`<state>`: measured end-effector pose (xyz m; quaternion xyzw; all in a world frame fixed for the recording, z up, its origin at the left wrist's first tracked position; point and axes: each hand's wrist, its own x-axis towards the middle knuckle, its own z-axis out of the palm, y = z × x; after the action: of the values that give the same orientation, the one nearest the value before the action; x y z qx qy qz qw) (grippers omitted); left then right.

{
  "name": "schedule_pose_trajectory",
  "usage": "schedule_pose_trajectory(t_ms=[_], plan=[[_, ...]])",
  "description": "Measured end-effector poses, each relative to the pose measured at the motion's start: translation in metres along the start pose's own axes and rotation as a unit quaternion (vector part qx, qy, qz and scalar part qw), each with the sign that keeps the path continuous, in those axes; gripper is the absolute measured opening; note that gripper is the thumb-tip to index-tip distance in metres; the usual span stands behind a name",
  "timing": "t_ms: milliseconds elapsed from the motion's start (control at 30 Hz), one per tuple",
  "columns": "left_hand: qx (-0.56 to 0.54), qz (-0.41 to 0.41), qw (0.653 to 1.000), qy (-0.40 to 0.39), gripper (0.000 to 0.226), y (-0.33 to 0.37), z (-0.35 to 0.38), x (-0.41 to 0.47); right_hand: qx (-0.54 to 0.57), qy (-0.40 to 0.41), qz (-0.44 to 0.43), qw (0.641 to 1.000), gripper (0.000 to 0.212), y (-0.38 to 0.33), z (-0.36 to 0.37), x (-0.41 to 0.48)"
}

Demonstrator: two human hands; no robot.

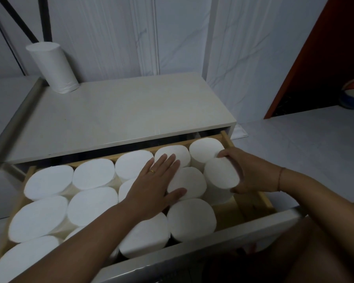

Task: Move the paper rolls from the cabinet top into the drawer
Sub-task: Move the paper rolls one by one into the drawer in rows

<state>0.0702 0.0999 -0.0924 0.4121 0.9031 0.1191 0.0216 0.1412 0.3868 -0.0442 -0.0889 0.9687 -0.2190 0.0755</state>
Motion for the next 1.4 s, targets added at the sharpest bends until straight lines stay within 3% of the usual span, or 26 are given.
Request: schedule_pose_trajectory(t_ms=[633,800,933,1067,1400], plan=[[-0.011,0.0,1.0,0.022,0.08,0.002,0.002,0.0,-0.154,0.044,0.039,0.986,0.087,-0.009,0.018,0.005],[0.009,-0.024,0.998,0.052,0.074,-0.009,-0.004,-0.005,-0.037,0.036,-0.007,0.999,0.08,-0.038,-0.001,0.014],[0.023,-0.077,0.992,0.095,0.087,-0.026,-0.026,-0.005,0.01,0.082,-0.061,0.995,0.064,-0.073,-0.008,0.05],[0.059,-0.109,0.985,0.12,0.075,-0.055,-0.047,-0.015,0.076,0.097,-0.082,0.989,0.057,-0.112,-0.004,0.106],[0.027,-0.287,0.939,0.189,0.07,-0.146,-0.077,-0.041,0.257,0.154,-0.063,0.952,0.072,-0.198,0.014,0.263]])
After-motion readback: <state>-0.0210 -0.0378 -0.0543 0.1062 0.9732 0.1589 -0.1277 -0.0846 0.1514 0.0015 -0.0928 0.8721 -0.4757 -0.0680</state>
